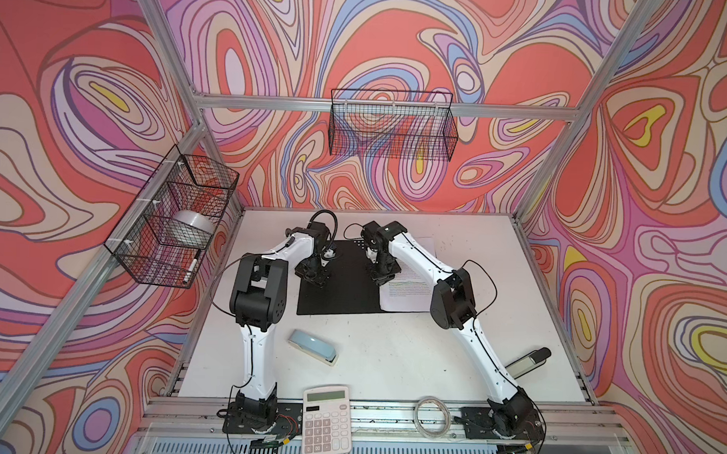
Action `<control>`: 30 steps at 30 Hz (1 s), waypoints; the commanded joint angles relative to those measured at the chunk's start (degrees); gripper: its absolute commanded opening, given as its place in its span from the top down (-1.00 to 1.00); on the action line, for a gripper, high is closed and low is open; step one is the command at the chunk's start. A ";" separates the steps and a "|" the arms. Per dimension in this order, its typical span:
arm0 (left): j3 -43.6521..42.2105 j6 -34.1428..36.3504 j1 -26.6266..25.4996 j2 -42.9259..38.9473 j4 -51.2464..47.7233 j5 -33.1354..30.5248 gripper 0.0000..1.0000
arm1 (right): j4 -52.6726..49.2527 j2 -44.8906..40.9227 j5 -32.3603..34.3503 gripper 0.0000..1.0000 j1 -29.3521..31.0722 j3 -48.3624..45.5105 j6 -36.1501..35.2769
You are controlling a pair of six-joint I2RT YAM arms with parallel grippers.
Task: Put the files into the folder
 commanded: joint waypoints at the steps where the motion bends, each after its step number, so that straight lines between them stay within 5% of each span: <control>1: -0.79 0.78 -0.05 -0.10 -0.46 0.36 -0.36 | -0.49 5.06 4.11 0.74 -1.23 -0.67 -0.59; 30: 1.27 0.97 -0.05 -4.11 -3.47 2.52 -0.40 | 1.05 -2.06 0.77 0.68 -1.21 3.50 1.05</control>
